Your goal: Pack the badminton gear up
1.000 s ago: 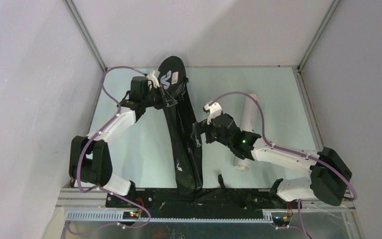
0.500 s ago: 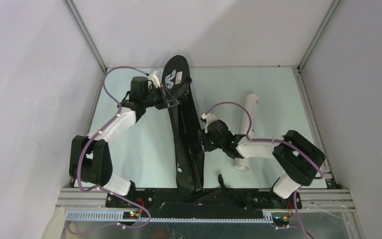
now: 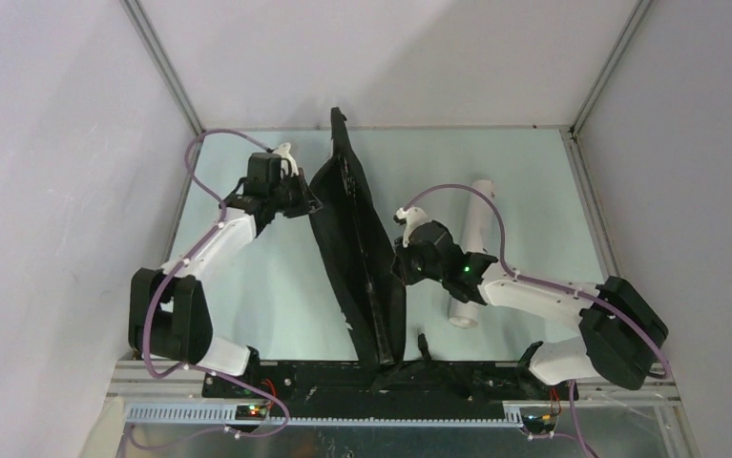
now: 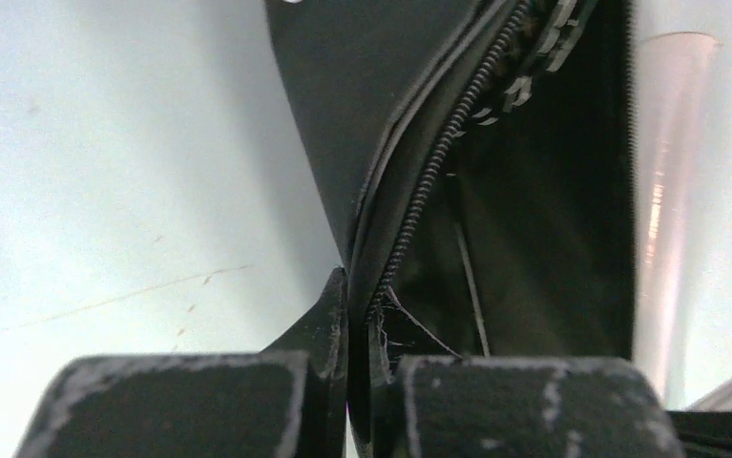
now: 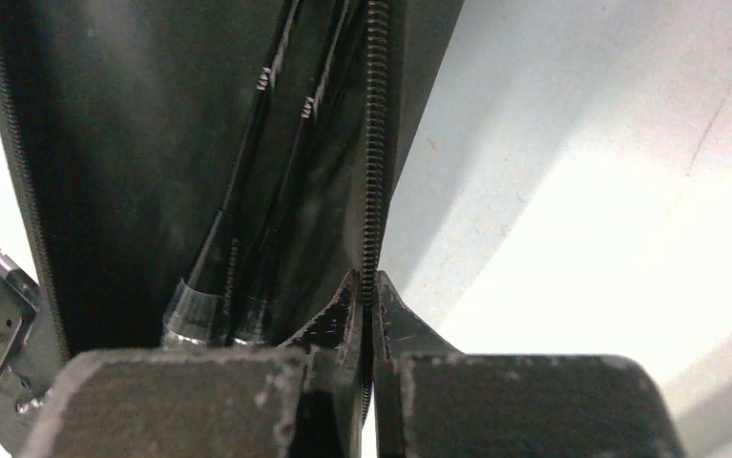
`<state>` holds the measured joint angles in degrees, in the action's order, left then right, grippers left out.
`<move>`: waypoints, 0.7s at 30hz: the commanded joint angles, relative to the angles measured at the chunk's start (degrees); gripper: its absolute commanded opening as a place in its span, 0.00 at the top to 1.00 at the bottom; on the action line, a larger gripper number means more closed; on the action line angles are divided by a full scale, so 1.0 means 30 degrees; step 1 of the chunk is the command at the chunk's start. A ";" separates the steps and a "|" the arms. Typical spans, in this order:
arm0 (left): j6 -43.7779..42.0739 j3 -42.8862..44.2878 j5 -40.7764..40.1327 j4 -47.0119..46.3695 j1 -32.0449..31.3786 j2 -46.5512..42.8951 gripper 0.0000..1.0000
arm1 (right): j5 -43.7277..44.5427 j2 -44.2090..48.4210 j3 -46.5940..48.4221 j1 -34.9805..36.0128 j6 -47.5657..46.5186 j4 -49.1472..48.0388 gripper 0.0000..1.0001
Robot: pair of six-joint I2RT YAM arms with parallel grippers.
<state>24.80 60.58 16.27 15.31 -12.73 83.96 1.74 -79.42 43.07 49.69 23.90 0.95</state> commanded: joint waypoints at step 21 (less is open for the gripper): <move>0.4369 -0.9416 -0.2225 -0.3060 -0.6895 -0.6682 0.40 | 0.1298 0.0579 0.0993 0.1822 0.0072 0.1829 1.00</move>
<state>30.63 36.25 14.02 8.38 -25.74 69.47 3.31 -78.28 43.55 54.04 22.90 6.02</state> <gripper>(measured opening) 0.609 0.018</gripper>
